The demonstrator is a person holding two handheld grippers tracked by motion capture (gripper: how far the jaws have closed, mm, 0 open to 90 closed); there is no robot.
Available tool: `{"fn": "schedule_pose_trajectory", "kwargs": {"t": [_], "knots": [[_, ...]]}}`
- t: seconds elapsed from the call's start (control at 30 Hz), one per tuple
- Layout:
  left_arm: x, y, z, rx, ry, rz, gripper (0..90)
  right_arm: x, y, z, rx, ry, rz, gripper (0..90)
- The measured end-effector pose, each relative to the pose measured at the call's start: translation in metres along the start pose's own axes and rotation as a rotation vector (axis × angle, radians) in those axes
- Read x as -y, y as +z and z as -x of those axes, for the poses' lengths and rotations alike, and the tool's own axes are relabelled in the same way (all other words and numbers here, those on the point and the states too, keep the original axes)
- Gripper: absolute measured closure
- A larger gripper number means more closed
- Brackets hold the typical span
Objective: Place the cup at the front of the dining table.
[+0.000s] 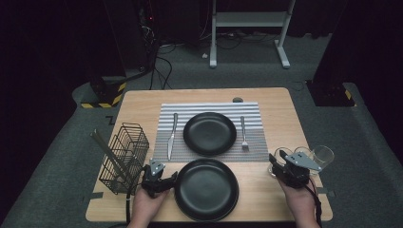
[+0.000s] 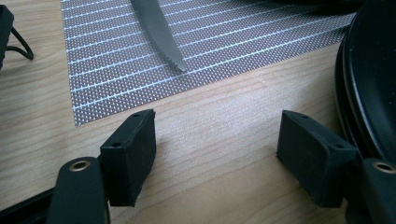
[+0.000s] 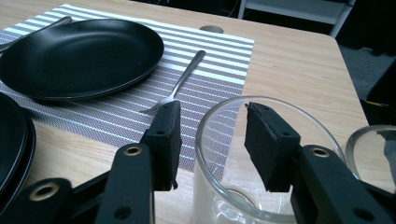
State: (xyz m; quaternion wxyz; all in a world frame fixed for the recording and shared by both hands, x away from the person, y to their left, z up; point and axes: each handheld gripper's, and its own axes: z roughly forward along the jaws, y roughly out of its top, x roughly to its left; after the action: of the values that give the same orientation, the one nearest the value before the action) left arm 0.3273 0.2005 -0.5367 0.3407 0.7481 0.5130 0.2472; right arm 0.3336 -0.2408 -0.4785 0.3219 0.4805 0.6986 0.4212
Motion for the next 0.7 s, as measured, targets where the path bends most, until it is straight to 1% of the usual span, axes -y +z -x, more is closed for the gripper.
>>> {"fn": "schedule_pose_trajectory", "kwargs": {"t": [0.13,0.27,0.43,0.5,0.7], "knots": [[0.0000,0.0000,0.0000,0.000,0.000,0.000,28.4,0.0018,0.0014,0.0009,0.006,0.003,0.000,58.4],[0.0000,0.0000,0.0000,0.000,0.000,0.000,28.4,0.0022,0.0041,-0.0012,0.002,-0.015,-0.001,61.8],[0.0001,0.0000,0.0000,0.000,0.000,0.001,28.3,0.0021,0.0043,-0.0025,0.019,-0.017,0.006,67.9],[0.0001,0.0000,0.0000,0.001,0.000,0.001,28.4,0.0018,0.0040,-0.0025,0.019,-0.022,0.003,68.7],[0.0001,0.0000,-0.0001,0.001,0.000,0.001,28.4,0.0014,0.0021,-0.0032,0.003,-0.022,0.004,72.1]]}}
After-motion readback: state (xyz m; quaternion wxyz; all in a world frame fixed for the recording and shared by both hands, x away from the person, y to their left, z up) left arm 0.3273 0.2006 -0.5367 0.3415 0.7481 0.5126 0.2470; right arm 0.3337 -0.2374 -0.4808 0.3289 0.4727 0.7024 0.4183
